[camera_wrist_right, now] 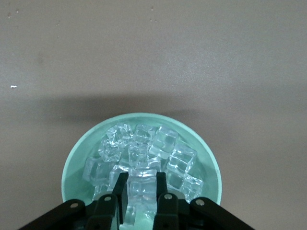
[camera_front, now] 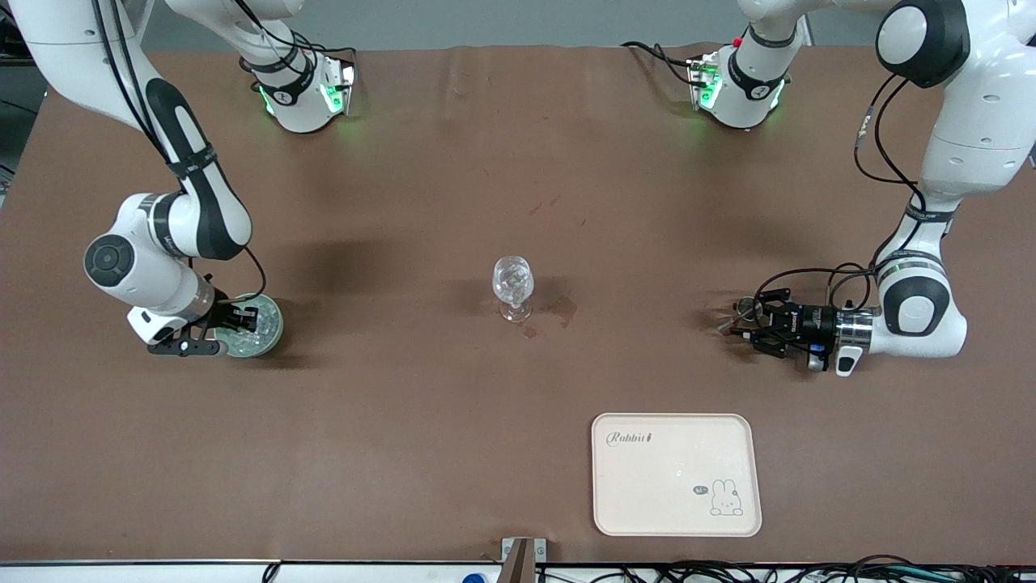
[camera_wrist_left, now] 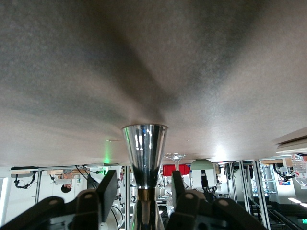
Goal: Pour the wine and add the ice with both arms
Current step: 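Lift the ice cube with the right gripper and hold it aside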
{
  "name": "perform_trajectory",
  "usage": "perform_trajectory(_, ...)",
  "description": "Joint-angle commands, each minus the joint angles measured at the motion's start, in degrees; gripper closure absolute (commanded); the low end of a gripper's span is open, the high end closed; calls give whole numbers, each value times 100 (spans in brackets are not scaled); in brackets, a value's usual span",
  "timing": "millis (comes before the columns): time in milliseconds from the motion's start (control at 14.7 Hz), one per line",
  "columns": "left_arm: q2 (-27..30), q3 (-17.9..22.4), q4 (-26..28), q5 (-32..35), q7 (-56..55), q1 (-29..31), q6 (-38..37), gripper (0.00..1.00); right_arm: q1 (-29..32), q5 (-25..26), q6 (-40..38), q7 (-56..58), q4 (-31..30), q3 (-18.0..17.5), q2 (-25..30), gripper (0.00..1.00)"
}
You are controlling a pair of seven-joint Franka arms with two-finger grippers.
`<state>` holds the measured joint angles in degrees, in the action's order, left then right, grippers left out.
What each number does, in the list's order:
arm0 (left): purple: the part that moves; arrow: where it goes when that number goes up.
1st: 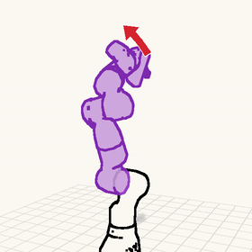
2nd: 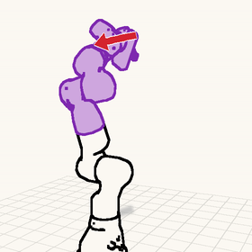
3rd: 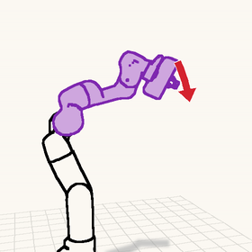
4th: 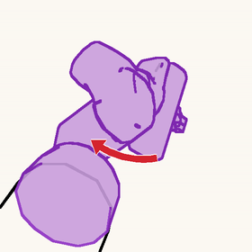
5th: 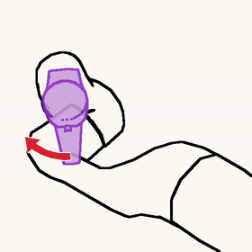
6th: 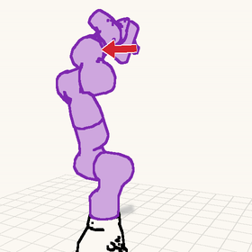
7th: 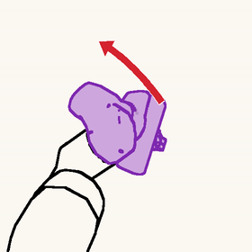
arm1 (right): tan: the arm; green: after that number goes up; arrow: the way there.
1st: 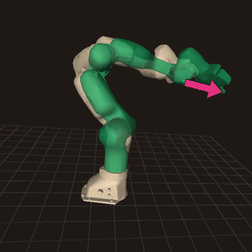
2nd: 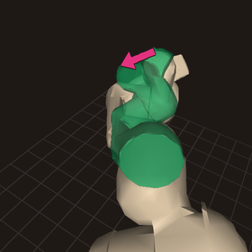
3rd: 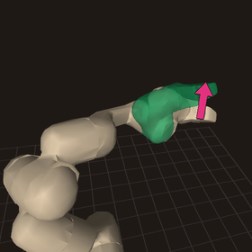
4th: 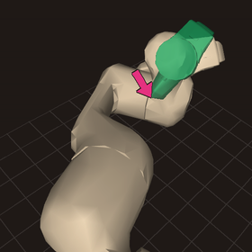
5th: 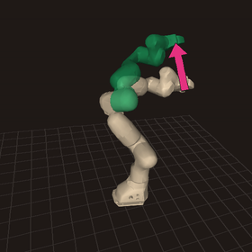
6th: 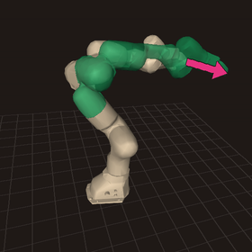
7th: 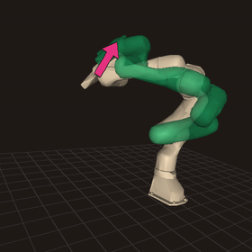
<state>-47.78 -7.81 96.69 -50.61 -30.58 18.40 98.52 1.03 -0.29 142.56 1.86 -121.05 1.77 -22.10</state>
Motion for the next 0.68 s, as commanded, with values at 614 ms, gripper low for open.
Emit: perform_trajectory(614, 76, -1, 43, -99, -27, 14, -210, 63, 196, -51, -1272, 112, 1082, 8, 487, 96)
